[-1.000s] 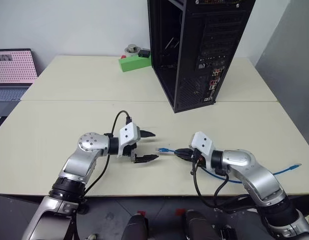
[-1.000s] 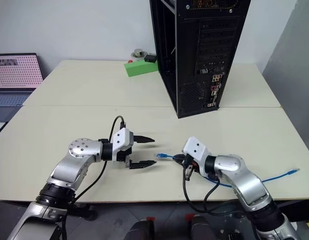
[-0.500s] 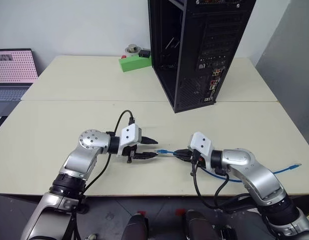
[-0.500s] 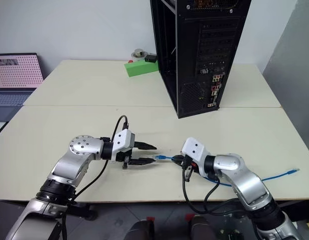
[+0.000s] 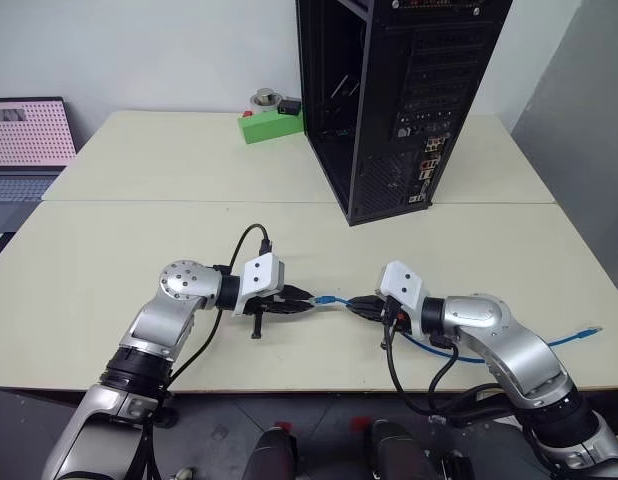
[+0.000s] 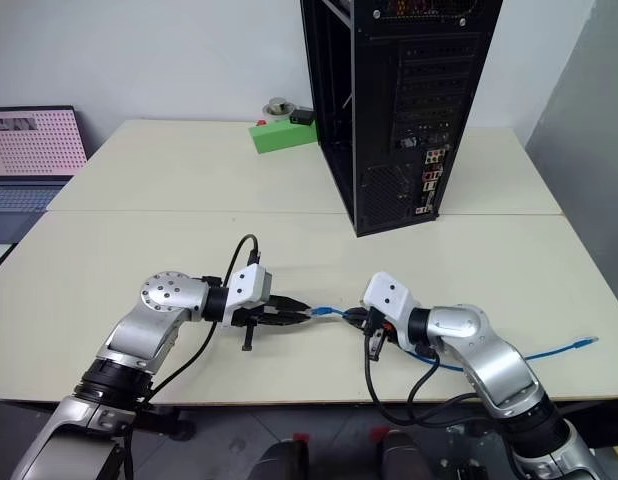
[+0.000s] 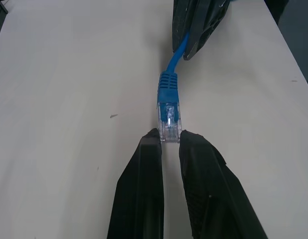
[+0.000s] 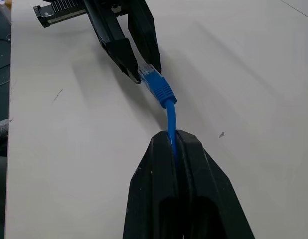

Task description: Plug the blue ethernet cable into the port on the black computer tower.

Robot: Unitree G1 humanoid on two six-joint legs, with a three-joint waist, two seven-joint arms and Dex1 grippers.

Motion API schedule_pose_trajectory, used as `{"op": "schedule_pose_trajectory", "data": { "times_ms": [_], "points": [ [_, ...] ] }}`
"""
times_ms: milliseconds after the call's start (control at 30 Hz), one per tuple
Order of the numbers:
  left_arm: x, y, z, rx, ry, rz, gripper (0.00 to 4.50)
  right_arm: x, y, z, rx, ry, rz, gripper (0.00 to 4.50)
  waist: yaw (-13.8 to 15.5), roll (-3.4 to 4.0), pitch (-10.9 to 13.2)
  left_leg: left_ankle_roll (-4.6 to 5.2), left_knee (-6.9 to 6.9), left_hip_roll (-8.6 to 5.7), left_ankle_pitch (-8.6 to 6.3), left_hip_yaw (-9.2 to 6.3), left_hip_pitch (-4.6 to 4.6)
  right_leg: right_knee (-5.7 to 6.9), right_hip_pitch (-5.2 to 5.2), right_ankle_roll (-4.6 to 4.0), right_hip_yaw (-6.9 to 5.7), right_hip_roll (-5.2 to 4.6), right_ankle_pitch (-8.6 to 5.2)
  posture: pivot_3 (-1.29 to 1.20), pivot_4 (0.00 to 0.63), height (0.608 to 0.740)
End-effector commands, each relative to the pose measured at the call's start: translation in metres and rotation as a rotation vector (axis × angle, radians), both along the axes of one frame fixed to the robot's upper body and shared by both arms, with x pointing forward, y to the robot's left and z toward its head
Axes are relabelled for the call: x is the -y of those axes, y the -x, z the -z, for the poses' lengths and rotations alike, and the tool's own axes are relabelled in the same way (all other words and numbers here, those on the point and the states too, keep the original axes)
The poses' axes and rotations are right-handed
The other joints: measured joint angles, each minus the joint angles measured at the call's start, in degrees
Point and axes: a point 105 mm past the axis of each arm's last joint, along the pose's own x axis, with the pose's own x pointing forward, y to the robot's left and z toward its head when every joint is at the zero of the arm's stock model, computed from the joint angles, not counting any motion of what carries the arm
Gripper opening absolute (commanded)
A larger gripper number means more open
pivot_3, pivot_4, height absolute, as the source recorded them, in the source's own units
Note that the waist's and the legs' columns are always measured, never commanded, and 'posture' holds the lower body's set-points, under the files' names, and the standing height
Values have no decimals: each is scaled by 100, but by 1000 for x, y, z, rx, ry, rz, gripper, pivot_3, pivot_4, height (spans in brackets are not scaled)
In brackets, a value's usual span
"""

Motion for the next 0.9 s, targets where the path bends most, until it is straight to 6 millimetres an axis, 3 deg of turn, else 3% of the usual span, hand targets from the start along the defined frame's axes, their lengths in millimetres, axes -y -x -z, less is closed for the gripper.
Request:
{"op": "schedule_pose_trajectory", "data": {
  "times_ms": [33, 67, 167, 500, 700, 900],
  "points": [
    [4, -1, -6, 41, 14, 17, 246, -8, 7, -13, 38, -17, -60, 0, 1, 0, 0, 0, 0, 0, 0, 0, 0, 0, 0, 0, 0, 0, 0, 0, 150, 740],
    [4, -1, -6, 41, 14, 18, 246, -7, 7, -12, 36, -12, -62, 0, 0, 0, 0, 0, 0, 0, 0, 0, 0, 0, 0, 0, 0, 0, 0, 0, 150, 740],
    [5, 0, -6, 61, -1, 41, 246, -2, 9, -9, 37, 13, -84, 640, 1, 0, 0, 0, 0, 0, 0, 0, 0, 0, 0, 0, 0, 0, 0, 0, 150, 740],
    [9, 2, -15, 233, 14, 87, 245, 36, 15, -26, 14, 68, -113, 3043, 7, 0, 0, 0, 3, 0, 0, 0, -3, -1, 0, 0, 0, -1, 0, 0, 150, 740],
    [13, 4, -17, 495, 37, 97, 244, 37, 16, -48, -77, -169, -20, 4372, 4, 0, 0, 0, 3, 0, 0, -1, -2, 1, 0, 2, 1, 0, 2, 0, 150, 740],
    [17, 14, -18, 759, 63, 168, 244, 24, 9, -52, -138, -305, 60, 4376, 16, 0, 0, 0, 3, 0, 0, -1, -3, 0, 1, 3, 1, -1, 3, 0, 150, 740]
  ]
}}
